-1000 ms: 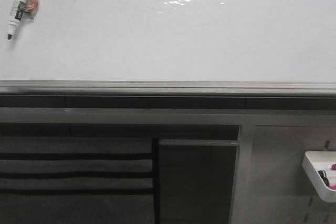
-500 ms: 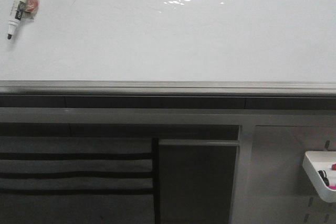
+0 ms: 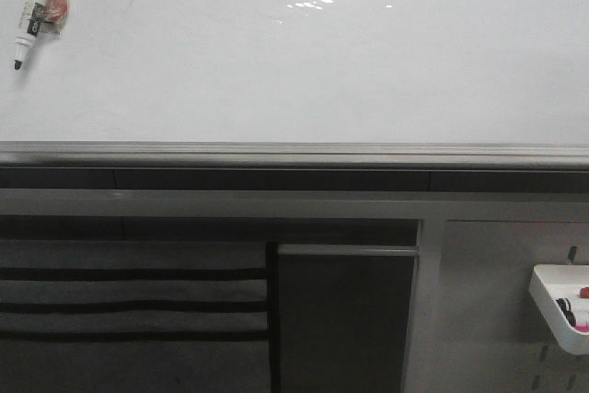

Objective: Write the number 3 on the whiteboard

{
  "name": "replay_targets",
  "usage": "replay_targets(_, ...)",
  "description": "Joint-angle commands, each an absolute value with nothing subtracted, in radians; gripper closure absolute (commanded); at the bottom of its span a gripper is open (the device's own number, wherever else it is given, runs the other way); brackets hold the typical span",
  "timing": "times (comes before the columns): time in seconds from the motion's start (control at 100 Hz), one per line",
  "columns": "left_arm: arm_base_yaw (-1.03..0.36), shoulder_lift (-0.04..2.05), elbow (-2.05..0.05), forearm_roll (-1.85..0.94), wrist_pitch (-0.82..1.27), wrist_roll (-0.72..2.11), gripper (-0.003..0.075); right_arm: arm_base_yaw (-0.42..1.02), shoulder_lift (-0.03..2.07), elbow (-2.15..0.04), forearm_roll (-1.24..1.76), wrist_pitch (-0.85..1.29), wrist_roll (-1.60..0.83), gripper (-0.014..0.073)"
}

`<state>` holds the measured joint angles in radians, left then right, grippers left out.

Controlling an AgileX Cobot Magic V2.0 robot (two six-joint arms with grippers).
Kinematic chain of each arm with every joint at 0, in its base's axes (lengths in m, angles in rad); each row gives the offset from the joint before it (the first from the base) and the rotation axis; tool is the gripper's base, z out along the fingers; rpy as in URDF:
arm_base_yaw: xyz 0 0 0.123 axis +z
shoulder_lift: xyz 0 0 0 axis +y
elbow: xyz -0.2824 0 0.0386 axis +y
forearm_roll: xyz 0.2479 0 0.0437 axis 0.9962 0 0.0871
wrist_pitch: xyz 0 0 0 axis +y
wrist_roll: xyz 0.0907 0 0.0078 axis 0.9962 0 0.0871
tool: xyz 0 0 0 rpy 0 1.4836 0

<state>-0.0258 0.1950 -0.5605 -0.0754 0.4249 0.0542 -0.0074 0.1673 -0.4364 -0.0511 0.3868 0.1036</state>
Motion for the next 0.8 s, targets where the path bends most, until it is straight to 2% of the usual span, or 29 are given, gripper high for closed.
replay_targets(0.0, -0.024, 0.265, -0.617, -0.083, 0.371, 0.056, 0.0738, -0.012, 0.233, -0.500, -0.049, 0.326, 0.090, 0.0660)
replay_targets(0.64, -0.024, 0.304, -0.611, -0.059, 0.350, 0.056, 0.0738, -0.012, 0.246, -0.502, -0.049, 0.280, 0.090, 0.0657)
replay_targets(0.74, -0.024, 0.304, -0.611, -0.080, 0.321, 0.052, 0.0709, -0.012, 0.246, -0.500, -0.049, 0.275, 0.090, 0.0582)
replay_targets(0.79, -0.024, 0.304, -0.611, -0.093, 0.314, 0.050, 0.0654, -0.012, 0.246, -0.498, -0.060, 0.271, 0.090, 0.0473)
